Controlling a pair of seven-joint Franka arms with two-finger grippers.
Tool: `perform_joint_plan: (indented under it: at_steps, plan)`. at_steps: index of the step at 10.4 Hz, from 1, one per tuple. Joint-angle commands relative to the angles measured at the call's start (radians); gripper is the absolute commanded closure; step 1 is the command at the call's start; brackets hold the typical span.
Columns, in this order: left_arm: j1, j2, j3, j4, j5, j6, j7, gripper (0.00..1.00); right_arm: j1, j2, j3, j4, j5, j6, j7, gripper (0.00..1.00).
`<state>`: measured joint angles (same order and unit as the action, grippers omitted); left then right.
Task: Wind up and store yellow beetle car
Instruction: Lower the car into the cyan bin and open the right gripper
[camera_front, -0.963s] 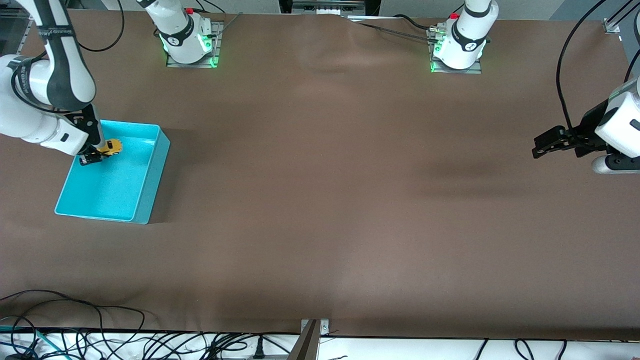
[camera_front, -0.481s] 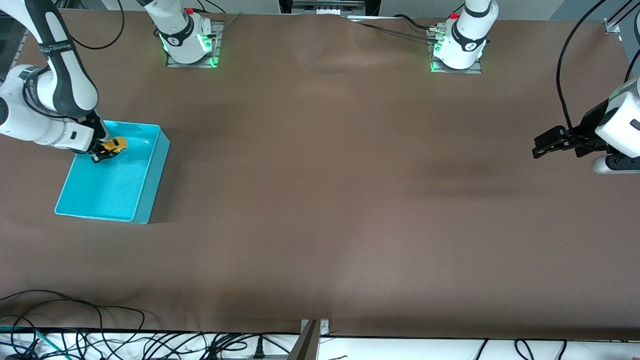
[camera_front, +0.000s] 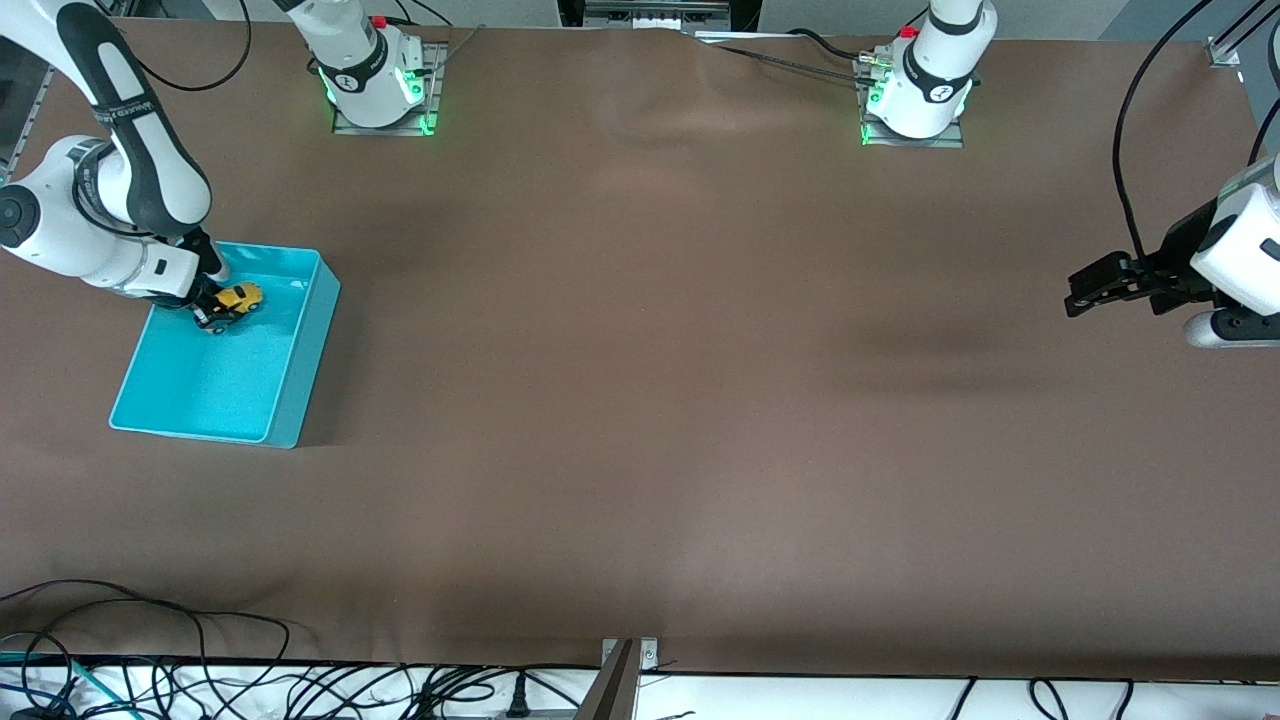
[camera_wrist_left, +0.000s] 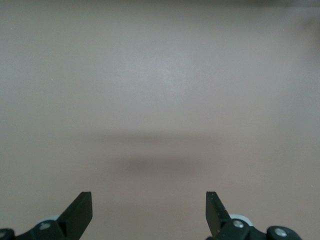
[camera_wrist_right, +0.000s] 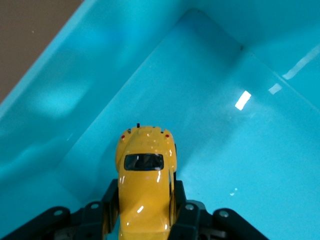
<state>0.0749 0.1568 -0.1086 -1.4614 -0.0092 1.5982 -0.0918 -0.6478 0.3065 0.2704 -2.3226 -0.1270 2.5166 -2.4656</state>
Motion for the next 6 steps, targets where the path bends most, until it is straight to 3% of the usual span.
perform_joint_plan:
  at_steps: [1,3,4,5,6]
  plan:
    - [0.006,-0.003,0.000,0.004,-0.023,0.002,0.024,0.00,-0.024,0.011,0.020,-0.001,-0.017,0.014,-0.007,1.00]
    - [0.006,-0.003,0.000,0.004,-0.023,0.002,0.024,0.00,-0.035,0.014,0.020,0.000,-0.014,0.008,0.000,1.00]
    - [0.006,-0.003,0.000,0.004,-0.023,0.002,0.024,0.00,-0.041,0.014,0.020,0.000,-0.010,-0.001,0.003,0.60]
    - [0.006,-0.003,0.000,0.004,-0.023,0.002,0.024,0.00,-0.050,0.008,0.020,0.006,-0.005,-0.031,0.008,0.01]
    - [0.006,-0.003,0.000,0.004,-0.023,0.002,0.024,0.00,-0.049,0.003,0.021,0.018,-0.005,-0.053,0.038,0.00]
